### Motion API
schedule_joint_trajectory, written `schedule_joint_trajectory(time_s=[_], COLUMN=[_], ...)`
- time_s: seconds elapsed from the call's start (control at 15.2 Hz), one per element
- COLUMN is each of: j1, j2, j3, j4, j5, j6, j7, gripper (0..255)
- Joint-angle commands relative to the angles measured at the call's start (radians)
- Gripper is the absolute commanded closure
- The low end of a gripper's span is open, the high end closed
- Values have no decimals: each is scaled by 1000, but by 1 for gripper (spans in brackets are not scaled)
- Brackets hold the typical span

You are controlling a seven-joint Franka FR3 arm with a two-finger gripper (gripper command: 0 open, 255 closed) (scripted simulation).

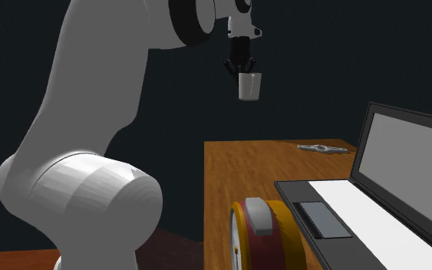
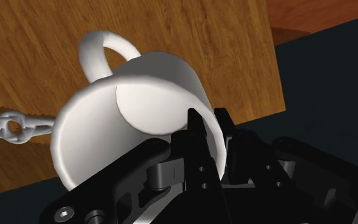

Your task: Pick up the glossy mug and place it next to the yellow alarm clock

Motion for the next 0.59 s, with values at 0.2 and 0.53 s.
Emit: schedule_joint_trajectory(time_s=[0.2,0.53], j1=[-24,-53], j2=[-208,-413], j3=[-12,-35], j4=[-300,-568], j5=[-3,-12], j6=[93,161], j7=[-33,-81], gripper=[255,255])
